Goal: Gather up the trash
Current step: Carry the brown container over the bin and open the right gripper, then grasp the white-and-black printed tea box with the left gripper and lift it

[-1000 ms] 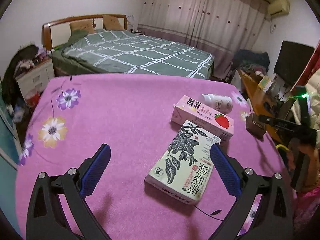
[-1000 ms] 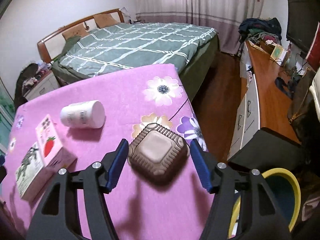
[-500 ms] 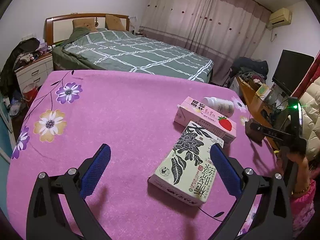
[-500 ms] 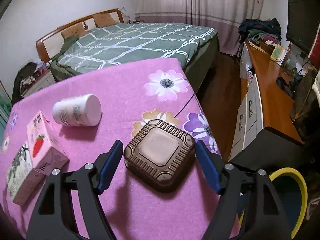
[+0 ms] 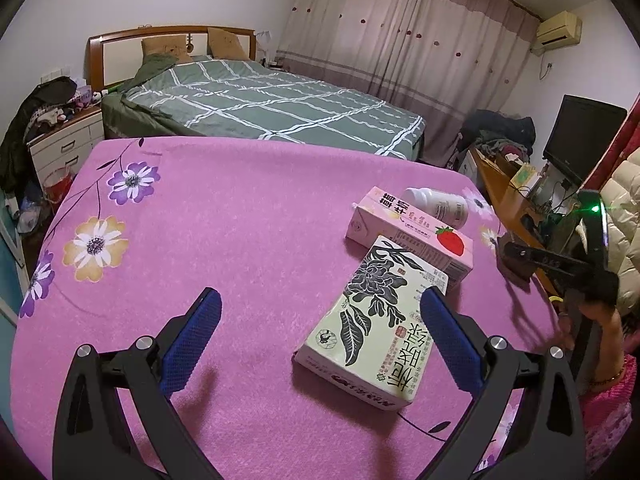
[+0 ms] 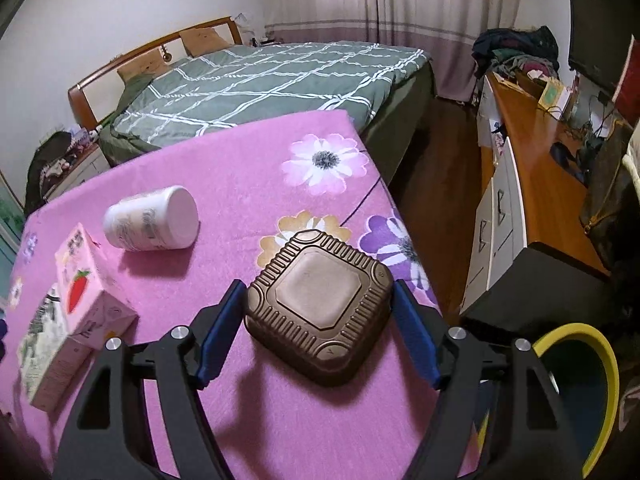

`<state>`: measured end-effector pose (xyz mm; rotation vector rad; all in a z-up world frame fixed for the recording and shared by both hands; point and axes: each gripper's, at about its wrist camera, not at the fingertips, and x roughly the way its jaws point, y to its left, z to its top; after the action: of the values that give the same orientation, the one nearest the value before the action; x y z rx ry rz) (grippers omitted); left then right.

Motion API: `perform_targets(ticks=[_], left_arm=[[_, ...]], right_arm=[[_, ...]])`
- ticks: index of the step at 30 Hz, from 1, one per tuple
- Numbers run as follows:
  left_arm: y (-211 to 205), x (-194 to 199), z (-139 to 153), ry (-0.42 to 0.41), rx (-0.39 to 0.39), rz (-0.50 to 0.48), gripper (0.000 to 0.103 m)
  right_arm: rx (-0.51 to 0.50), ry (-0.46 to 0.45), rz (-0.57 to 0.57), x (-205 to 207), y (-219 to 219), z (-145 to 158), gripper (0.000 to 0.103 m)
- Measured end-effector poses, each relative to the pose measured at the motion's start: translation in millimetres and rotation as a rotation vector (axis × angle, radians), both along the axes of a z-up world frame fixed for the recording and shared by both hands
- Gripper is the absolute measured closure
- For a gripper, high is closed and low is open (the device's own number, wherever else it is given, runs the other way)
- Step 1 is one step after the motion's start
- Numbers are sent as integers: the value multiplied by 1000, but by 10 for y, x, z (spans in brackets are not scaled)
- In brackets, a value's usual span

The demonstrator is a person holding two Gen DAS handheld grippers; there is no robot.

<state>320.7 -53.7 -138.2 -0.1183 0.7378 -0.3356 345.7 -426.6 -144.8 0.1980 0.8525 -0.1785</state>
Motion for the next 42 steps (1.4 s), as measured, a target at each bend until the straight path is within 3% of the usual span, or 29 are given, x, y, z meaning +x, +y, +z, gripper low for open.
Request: perform_targets(ticks=[6,10,14,18,22,27,35,39,42], left_arm=[[-28,-60,39,-36,6,-10,5],[-36,-78,62,-47,2,-16,5],[-35,-86,74,-50,-6,-25,5],[-86,-96,65,-52,-1,-56,5],[-169,-125,57,-60,18,-94,5],[-248,-139,35,-56,36,-125,5],[-420,-82,-77,-2,62,-215,5],[-520,-22,-110,12,128,-218,5],[-535,65,-137,25,165,-194,5]], right_arm=[[33,-72,-60,-397,-276,327,33],[-4,-78,-156,-811,-624,413,33],[-66,-46,-263,-1149,-964,331,33],[-51,-1,-315,-1292,-1220,157,31],[-77,7,-362,-1331,-1308,98,24],[-21,-46,-279,-1220,-1066,192,24],[54,-196,15,-611,-45,308,24],[3,-160,92,-564,196,132,24],[38,-137,101,-559,190,80,24]])
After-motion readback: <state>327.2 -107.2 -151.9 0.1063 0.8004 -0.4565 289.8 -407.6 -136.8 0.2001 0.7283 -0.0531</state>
